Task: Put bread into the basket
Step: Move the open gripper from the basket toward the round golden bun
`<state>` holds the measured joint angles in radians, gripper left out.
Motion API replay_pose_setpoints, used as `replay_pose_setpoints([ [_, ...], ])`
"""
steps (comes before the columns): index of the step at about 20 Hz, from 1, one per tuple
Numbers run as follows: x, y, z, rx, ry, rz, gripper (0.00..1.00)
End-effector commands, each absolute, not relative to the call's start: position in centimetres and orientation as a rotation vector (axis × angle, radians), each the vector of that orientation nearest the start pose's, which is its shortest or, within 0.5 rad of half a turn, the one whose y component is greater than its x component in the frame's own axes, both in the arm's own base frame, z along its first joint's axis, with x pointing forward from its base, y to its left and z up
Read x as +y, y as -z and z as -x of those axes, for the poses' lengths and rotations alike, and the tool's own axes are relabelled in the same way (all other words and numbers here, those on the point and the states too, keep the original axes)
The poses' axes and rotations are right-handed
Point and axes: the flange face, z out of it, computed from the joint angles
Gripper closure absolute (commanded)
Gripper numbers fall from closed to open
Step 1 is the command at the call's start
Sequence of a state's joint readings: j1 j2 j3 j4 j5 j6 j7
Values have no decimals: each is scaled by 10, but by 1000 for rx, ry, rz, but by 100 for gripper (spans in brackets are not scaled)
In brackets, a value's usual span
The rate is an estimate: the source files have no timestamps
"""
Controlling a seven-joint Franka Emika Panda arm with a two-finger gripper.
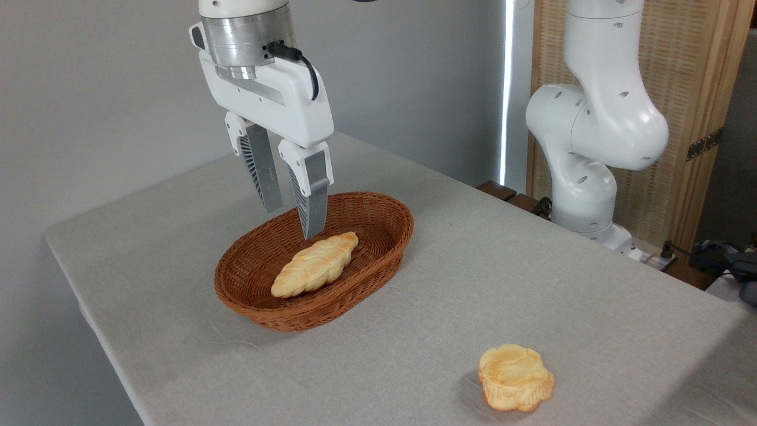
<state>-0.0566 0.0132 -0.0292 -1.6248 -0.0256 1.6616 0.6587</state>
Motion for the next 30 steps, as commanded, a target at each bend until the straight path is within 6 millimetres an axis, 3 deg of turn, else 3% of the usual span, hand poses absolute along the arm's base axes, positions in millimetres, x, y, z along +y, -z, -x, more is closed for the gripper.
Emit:
replay_pose_setpoints([
  [1,-47,-603,-562,1167,46,2955,0],
  [13,-39,-605,-556,1147,78,2955,0],
  [17,-15,-602,-535,1154,143,2935,0],
  [22,32,-588,-514,1051,235,2957,0],
  [30,97,-526,-475,1268,106,2891,0],
])
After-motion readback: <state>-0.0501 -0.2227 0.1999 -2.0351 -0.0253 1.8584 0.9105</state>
